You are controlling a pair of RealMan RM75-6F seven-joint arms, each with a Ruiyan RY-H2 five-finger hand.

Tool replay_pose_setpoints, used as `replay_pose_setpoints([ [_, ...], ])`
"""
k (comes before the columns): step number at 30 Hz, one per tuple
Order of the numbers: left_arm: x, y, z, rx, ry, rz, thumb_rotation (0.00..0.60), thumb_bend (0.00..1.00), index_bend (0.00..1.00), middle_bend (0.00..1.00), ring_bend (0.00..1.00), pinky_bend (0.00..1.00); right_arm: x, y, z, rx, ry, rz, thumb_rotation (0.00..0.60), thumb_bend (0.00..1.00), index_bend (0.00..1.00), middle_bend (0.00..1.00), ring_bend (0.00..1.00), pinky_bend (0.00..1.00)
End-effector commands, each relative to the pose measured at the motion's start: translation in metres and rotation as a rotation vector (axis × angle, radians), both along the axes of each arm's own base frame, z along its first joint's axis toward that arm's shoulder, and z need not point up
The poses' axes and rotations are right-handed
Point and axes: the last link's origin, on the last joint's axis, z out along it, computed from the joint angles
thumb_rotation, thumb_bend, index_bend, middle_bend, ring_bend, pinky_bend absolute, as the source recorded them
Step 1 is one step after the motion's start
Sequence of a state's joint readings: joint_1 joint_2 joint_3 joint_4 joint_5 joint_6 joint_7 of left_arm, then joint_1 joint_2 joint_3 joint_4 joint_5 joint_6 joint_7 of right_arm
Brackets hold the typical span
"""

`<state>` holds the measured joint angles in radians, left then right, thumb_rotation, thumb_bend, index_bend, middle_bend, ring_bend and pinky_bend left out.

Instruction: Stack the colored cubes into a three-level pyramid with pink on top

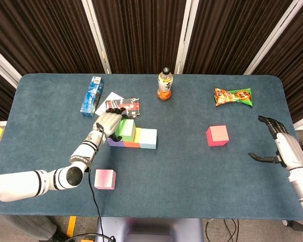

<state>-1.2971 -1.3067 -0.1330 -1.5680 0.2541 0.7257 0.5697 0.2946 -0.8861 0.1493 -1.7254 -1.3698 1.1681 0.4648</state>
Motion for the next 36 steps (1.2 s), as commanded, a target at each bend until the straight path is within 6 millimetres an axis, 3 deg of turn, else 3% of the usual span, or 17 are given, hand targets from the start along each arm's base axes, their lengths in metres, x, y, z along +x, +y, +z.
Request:
replay_pose_setpoints([
  [1,0.0001,-0.0005,-0.0023,-0.003,0.005,0.005,0.6,0.31,0.29,0.03,0.0,0.07,-0.0002,-0.0001,0.0001,0.0,0.001,-0.001,0.6,0.27,0.16,0.2,0.04,0.12],
  [32,0.0021,-0.0023,-0.0061,0.014,0.042,0.021,0.6,0.31,0.27,0.02,0.0,0.07,-0.0011,-0.0022,-0.0009,0.011,0.003,-0.002,0.6,0.27,0.16,0.2,0.04,0.12],
  [36,0.0011,-0.0025,-0.0075,0.015,0.048,0.024,0.6,0.31,0.23,0.01,0.0,0.08,-0.0019,-0.002,-0.0008,0.01,0.003,-0.003,0.6,0.27,0.16,0.2,0.04,0.12],
])
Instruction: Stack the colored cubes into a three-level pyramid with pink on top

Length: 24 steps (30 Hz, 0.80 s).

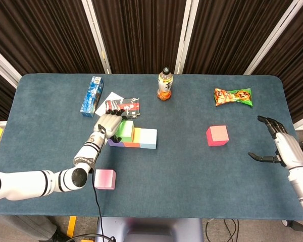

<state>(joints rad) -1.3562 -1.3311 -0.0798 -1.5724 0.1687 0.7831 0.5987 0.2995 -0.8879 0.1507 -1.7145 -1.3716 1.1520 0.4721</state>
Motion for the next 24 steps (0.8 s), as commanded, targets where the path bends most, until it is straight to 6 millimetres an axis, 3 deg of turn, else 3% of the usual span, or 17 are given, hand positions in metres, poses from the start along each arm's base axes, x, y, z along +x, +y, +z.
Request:
replay_pose_setpoints([
  [1,-0.0003,-0.0002,-0.0006,0.001,0.003,0.001,0.6,0.31,0.2,0.01,0.0,0.07,-0.0006,0.0001,0.0,0.0,0.001,-0.002,0.6,0.27,0.16,0.2,0.04,0.12],
  [8,-0.0001,-0.0021,-0.0012,0.006,0.003,0.001,0.6,0.31,0.1,0.0,0.0,0.08,-0.0007,-0.0003,-0.0004,0.002,-0.001,0.0,0.6,0.27,0.15,0.2,0.04,0.11],
  [17,0.0003,-0.0015,-0.0021,0.02,0.004,-0.01,0.6,0.31,0.24,0.0,0.0,0.08,-0.001,0.0008,0.0002,-0.002,-0.005,-0.001,0.6,0.27,0.15,0.2,0.04,0.11],
  [24,0.0025,-0.0025,0.0002,0.026,-0.003,-0.019,0.6,0.31,0.26,0.01,0.0,0.08,0.0,0.0009,0.0011,-0.004,-0.004,0.003,0.6,0.27,0.15,0.2,0.04,0.11],
])
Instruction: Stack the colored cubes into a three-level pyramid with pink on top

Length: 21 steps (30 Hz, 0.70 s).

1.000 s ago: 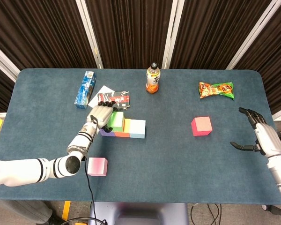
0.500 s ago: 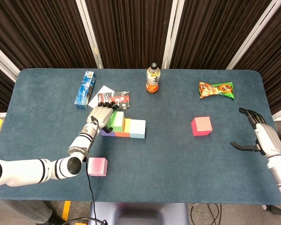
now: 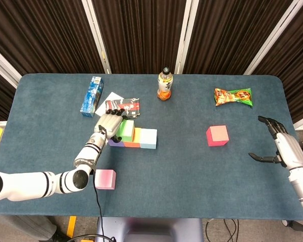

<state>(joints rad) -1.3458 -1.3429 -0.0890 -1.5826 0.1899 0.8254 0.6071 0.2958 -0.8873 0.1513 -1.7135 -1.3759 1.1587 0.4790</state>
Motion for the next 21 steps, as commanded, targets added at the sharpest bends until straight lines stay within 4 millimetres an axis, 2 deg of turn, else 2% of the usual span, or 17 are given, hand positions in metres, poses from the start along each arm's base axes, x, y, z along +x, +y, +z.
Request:
replay_pose_setpoints([
  [1,0.0013,-0.0008,0.0017,0.004,-0.005,-0.004,0.6,0.31,0.26,0.01,0.0,0.08,0.0,0.0001,-0.0001,0.001,0.001,0.0,0.6,0.27,0.15,0.2,0.04,0.11],
  [18,-0.002,-0.0014,-0.0014,-0.009,0.003,0.008,0.6,0.31,0.25,0.01,0.0,0.08,-0.0002,-0.0008,-0.0013,0.007,0.004,-0.004,0.6,0.27,0.15,0.2,0.04,0.11],
  [21,-0.0021,-0.0019,-0.0016,-0.008,0.001,0.01,0.6,0.31,0.2,0.0,0.0,0.08,-0.0007,-0.0007,-0.0014,0.008,0.003,-0.005,0.6,0.27,0.15,0.2,0.04,0.11],
])
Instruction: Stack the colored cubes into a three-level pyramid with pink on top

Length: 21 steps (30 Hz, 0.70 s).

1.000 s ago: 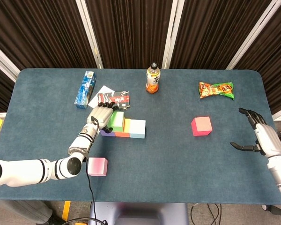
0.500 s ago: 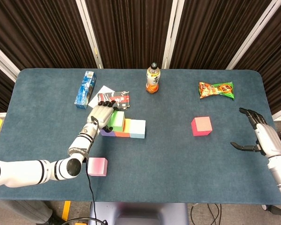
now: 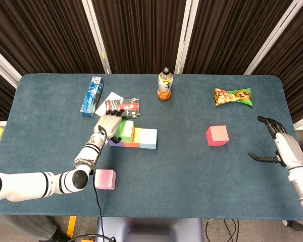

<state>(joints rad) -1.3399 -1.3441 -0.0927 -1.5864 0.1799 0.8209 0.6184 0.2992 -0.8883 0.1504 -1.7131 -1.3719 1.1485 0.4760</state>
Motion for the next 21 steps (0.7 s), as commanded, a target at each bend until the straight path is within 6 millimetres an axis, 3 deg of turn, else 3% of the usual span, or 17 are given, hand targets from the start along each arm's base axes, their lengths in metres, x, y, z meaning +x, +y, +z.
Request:
replay_pose_setpoints([
  [1,0.0,0.0,0.0,0.001,-0.003,0.002,0.6,0.31,0.18,0.0,0.0,0.08,0.0,0.0,0.0,0.0,0.001,0.0,0.6,0.27,0.15,0.2,0.04,0.11],
  [11,-0.001,-0.004,0.0,-0.003,-0.011,0.006,0.6,0.31,0.01,0.0,0.0,0.09,0.0,0.0,0.0,0.002,-0.003,0.002,0.6,0.27,0.15,0.2,0.04,0.11],
  [16,0.0,-0.008,0.005,0.005,-0.026,-0.004,0.6,0.31,0.0,0.0,0.0,0.09,-0.001,-0.001,0.001,0.002,-0.004,-0.001,0.6,0.27,0.15,0.2,0.04,0.11],
  [21,-0.002,-0.014,0.025,0.045,-0.1,-0.01,0.6,0.31,0.0,0.0,0.0,0.09,-0.004,-0.009,0.001,0.025,0.013,-0.019,0.6,0.27,0.15,0.2,0.04,0.12],
])
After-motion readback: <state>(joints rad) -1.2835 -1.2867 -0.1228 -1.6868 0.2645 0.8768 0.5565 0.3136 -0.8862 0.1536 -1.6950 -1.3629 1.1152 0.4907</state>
